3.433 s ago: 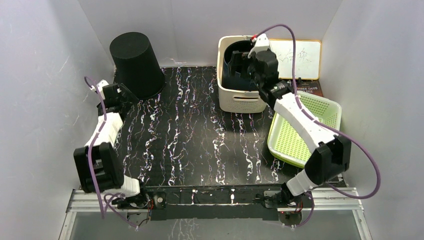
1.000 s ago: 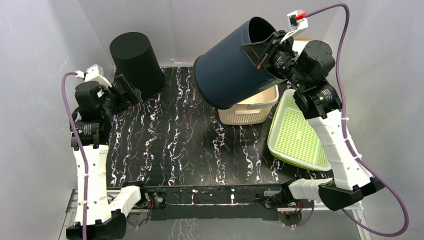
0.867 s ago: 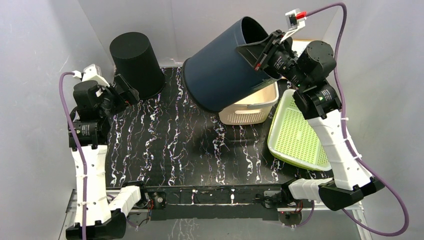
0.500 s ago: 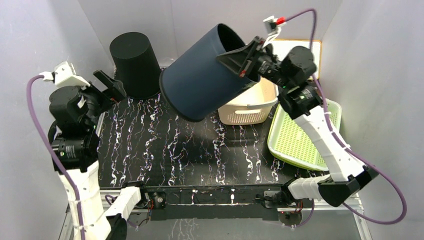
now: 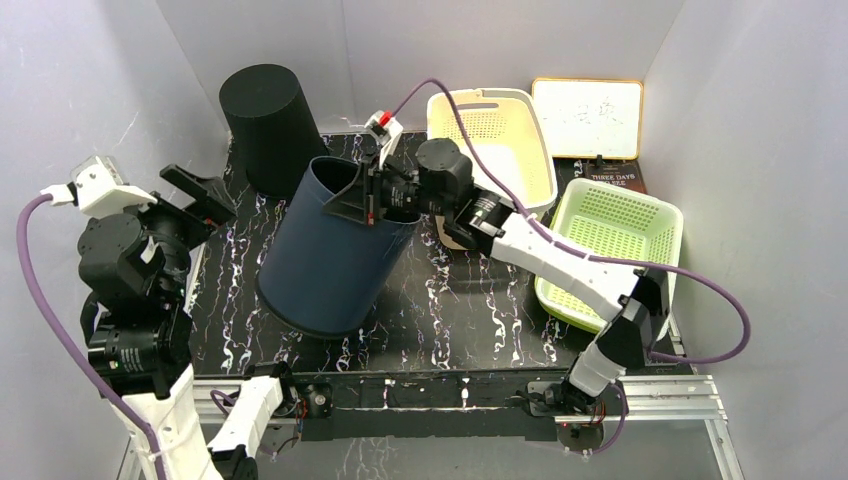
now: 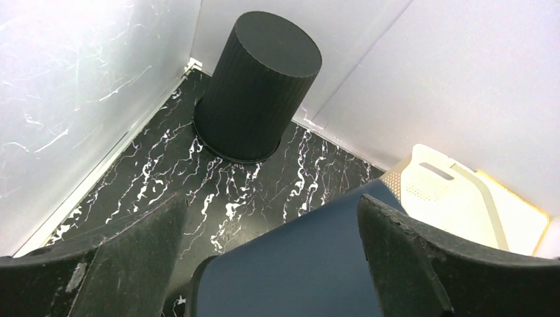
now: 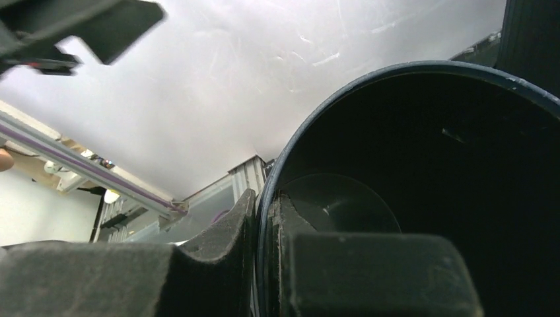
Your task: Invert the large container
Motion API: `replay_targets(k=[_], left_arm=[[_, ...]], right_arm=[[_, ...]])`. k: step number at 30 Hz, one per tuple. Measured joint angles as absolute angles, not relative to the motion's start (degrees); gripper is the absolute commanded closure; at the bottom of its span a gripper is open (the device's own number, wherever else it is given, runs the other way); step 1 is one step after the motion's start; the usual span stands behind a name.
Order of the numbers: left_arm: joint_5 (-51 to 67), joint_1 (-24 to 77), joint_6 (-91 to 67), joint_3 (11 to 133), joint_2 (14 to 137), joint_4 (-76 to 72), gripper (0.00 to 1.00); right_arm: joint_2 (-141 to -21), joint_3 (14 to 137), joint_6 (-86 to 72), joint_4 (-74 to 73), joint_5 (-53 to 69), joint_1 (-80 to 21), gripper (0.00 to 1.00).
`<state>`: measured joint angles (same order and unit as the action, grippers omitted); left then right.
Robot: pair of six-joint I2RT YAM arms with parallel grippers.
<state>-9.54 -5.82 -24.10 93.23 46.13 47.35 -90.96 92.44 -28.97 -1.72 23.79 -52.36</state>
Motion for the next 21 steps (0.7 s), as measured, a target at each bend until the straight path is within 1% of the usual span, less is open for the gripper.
replay_targets(k=[6, 12, 21], left_arm=[[-11.09, -5.82, -24.69, 93.23, 43.46, 47.64, 0.02], [-11.25, -5.82, -24.93, 92.53, 42.96, 47.72, 0.02], [-11.49, -5.82, -24.62, 92.42, 43.05, 48.27, 0.02]], right_arm=[[-95.15, 88.86, -30.46, 3.70, 21.93, -52.45, 1.00], [-102.17, 88.25, -34.57, 15.66, 20.27, -52.16, 1.00], [-110.02, 88.25, -46.24, 33.19, 23.29, -54.68, 1.00]])
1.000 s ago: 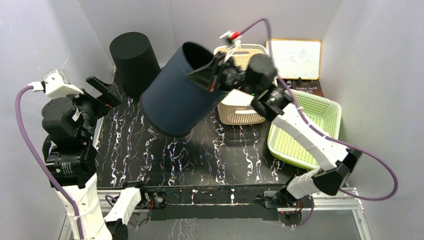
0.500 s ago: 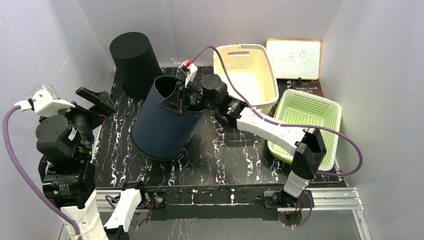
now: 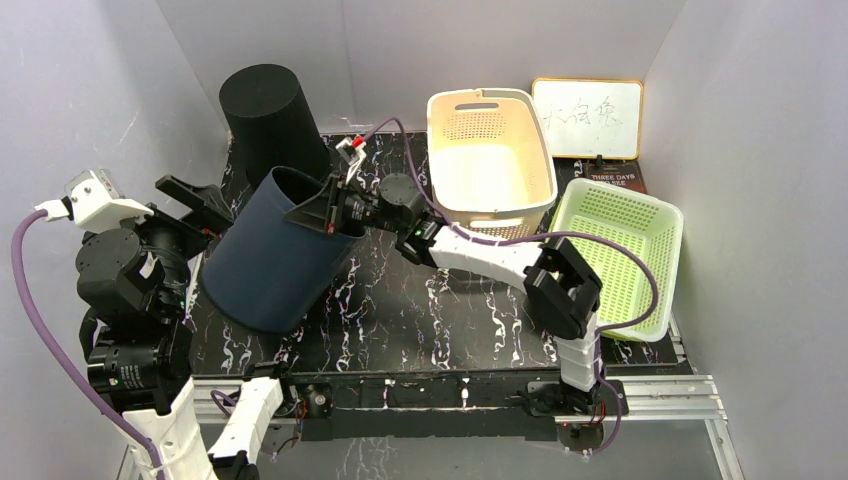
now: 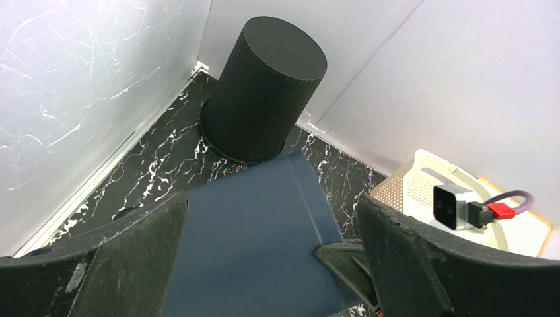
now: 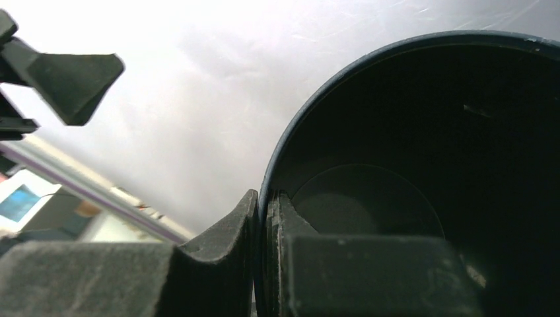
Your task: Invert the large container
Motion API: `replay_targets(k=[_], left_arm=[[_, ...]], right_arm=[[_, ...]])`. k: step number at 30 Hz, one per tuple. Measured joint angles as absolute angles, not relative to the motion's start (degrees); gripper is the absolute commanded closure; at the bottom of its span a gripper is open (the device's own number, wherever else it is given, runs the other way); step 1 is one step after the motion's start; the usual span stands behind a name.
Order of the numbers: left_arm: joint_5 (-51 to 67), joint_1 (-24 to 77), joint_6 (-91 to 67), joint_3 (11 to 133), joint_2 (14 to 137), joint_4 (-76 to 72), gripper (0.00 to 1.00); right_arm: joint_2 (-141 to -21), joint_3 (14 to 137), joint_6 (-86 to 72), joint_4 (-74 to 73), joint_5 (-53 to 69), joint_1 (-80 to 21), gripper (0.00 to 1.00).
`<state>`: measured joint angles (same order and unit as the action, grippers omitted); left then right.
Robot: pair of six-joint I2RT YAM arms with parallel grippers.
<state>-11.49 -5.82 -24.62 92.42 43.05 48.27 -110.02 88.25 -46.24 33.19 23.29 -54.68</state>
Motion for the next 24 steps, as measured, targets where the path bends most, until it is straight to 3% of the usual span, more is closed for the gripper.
replay_targets(k=[10, 16, 24], left_arm=[[-11.49, -5.82, -24.18, 92.42, 43.42, 48.34, 0.02], [-11.49, -5.82, -23.73, 92.42, 43.44, 48.47, 0.02], [-11.42, -5.82, -23.62, 92.42, 43.57, 48.45, 0.02]], right_arm=[[-118.93, 87.55, -60.34, 50.89, 26.30, -56.12, 1.00], [-123.13, 80.71, -71.81, 66.57, 24.95, -51.79, 1.00], [-126.41, 76.31, -79.90, 76.95, 23.40, -47.75, 1.00]])
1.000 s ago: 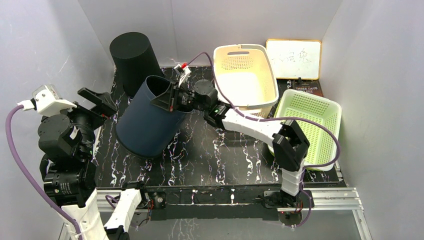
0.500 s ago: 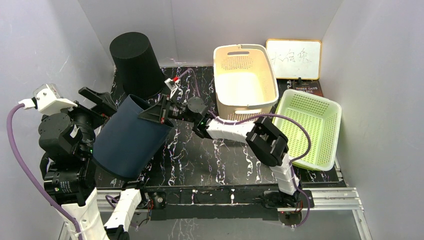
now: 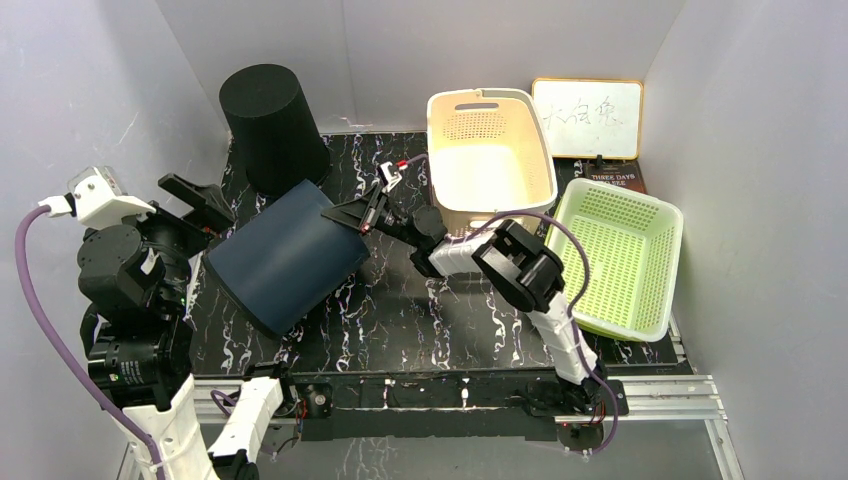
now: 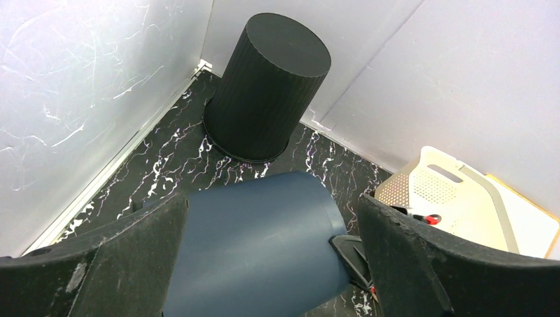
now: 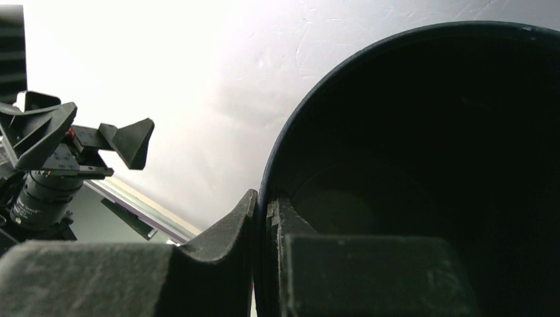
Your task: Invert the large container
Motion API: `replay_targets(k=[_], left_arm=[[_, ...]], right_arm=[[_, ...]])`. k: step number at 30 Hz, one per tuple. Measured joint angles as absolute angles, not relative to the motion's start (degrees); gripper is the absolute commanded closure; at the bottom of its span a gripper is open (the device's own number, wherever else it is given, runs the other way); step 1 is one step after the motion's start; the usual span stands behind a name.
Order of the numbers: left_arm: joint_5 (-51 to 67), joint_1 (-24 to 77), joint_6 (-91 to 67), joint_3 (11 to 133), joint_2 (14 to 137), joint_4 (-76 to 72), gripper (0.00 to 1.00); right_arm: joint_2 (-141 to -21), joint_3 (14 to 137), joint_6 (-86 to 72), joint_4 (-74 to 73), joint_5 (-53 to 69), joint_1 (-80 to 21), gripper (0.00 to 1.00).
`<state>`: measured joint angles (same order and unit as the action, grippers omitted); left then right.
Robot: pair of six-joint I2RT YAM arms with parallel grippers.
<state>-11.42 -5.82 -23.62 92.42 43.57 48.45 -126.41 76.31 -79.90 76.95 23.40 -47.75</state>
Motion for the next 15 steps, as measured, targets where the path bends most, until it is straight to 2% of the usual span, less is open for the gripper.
replay_targets(k=[7, 15], left_arm=[[-11.35, -5.82, -23.62, 91.33, 43.70, 48.31, 0.02], [-11.35, -5.82, -23.62, 90.89, 44.21, 48.18, 0.02]], right_arm=[[-134.76, 80.53, -85.60, 81.28, 20.86, -48.47, 1.00], [-136.64, 85.69, -86.67, 81.28, 22.50, -51.40, 1.00]])
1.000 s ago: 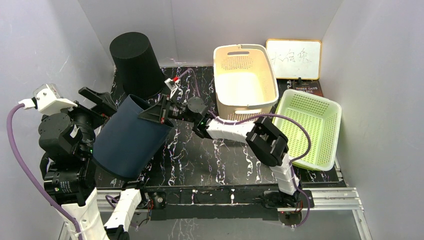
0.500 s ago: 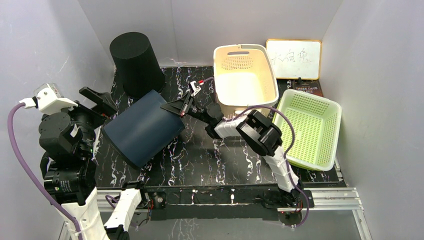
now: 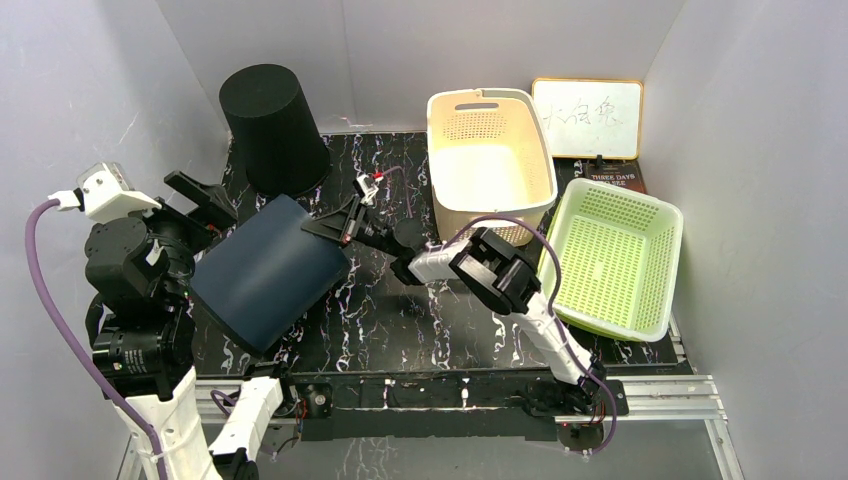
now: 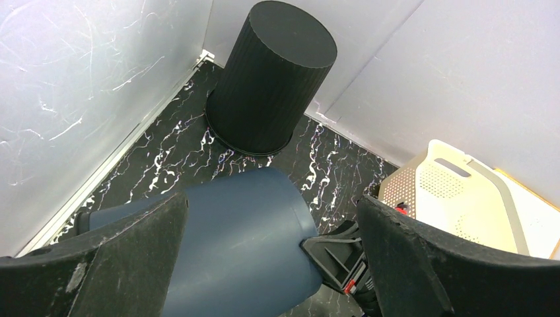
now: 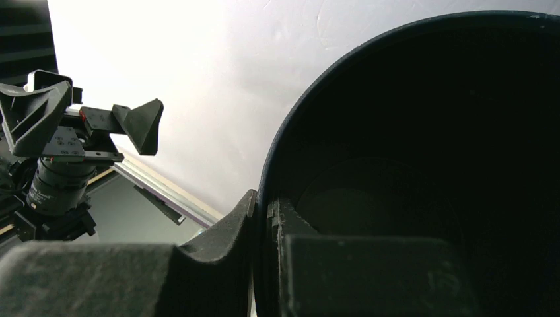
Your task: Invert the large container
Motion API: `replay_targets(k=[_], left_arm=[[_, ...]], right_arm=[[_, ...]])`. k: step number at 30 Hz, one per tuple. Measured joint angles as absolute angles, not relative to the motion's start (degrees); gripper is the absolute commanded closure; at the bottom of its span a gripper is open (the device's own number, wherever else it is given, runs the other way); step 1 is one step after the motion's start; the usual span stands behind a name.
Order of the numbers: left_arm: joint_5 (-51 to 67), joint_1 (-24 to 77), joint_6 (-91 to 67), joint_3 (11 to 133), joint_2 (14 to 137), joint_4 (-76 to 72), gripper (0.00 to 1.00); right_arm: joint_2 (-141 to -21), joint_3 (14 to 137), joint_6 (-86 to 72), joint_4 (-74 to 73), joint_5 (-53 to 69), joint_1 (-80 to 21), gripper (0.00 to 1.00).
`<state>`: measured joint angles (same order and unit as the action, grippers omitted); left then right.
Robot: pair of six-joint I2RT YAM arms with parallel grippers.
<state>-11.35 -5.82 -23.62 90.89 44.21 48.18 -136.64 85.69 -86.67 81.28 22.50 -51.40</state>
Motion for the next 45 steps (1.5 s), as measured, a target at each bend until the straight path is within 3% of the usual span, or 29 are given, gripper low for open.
replay_targets(k=[7, 19, 45], left_arm=[[-11.27, -5.82, -23.55, 90.87, 44.23, 48.14, 0.02], [-11.29, -5.82, -23.11, 91.15, 44.84, 48.23, 0.02], [-11.25, -5.82, -22.85, 90.02, 46.02, 47.79, 0.02]], right_arm=[[-140.05, 83.88, -93.19, 82.78, 20.99, -50.78, 1.00], [-139.41, 77.78, -104.77, 83.85, 18.46, -40.32, 1.00], [-139.83, 70.24, -108.64, 85.43, 19.25, -32.21, 1.00]])
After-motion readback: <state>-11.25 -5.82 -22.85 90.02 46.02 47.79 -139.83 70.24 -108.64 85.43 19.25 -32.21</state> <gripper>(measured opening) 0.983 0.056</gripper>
